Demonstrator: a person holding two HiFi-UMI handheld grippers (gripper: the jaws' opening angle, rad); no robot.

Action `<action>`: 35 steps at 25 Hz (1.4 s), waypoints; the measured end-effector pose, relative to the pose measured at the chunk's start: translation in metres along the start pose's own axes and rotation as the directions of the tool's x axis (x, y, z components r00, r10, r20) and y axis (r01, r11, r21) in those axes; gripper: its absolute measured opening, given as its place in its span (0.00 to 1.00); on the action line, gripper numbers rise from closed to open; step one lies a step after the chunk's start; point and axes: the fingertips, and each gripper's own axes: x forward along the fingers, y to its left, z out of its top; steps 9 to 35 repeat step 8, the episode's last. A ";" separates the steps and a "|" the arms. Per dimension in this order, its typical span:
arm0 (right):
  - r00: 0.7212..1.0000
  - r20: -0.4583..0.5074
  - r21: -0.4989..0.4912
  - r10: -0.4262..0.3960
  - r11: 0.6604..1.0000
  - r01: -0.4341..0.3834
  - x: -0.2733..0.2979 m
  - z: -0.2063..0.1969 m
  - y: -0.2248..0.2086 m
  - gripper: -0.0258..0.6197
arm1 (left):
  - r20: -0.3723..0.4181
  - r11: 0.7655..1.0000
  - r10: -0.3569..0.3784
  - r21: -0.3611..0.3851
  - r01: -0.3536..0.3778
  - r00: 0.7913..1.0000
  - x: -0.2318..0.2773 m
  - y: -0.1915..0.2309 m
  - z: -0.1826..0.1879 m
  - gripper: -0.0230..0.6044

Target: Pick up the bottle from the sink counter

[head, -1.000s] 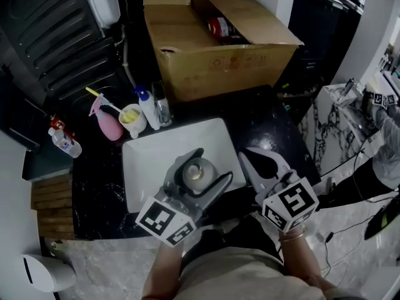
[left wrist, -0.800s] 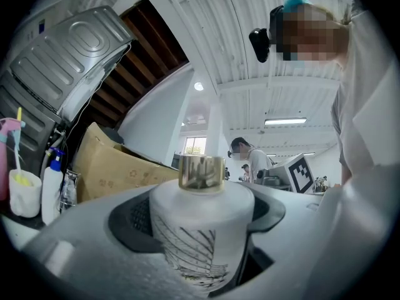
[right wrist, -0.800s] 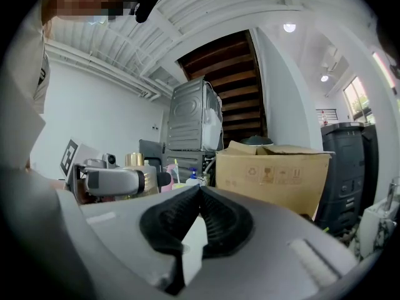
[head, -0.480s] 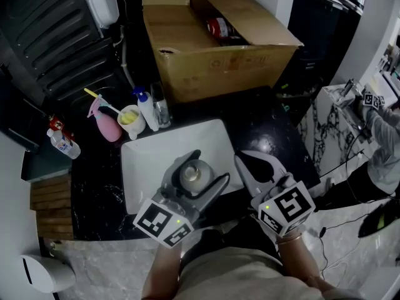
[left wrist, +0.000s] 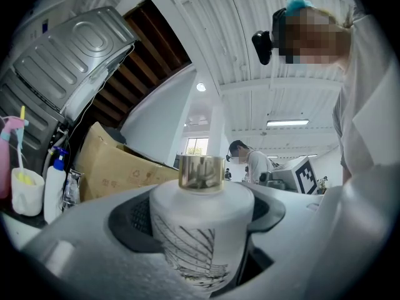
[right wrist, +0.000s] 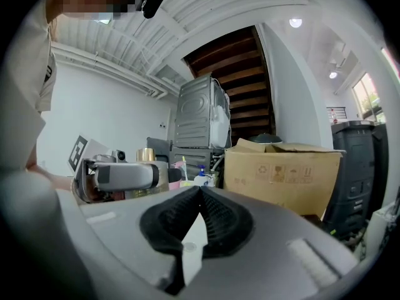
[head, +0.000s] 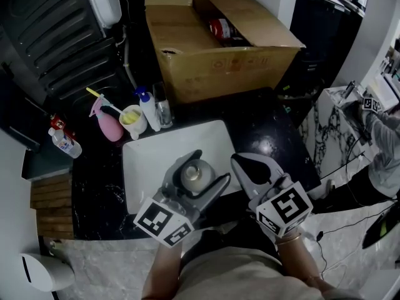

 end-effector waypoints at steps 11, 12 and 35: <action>1.000 -0.005 0.007 0.000 1.000 0.000 0.000 0.000 0.001 0.04 | -0.005 1.000 0.001 -0.018 -0.002 1.000 -0.001 0.000 -0.001 0.60; 1.000 -0.005 0.007 0.000 1.000 0.000 0.000 0.000 0.001 0.04 | -0.005 1.000 0.001 -0.018 -0.002 1.000 -0.001 0.000 -0.001 0.60; 1.000 -0.005 0.007 0.000 1.000 0.000 0.000 0.000 0.001 0.04 | -0.005 1.000 0.001 -0.018 -0.002 1.000 -0.001 0.000 -0.001 0.60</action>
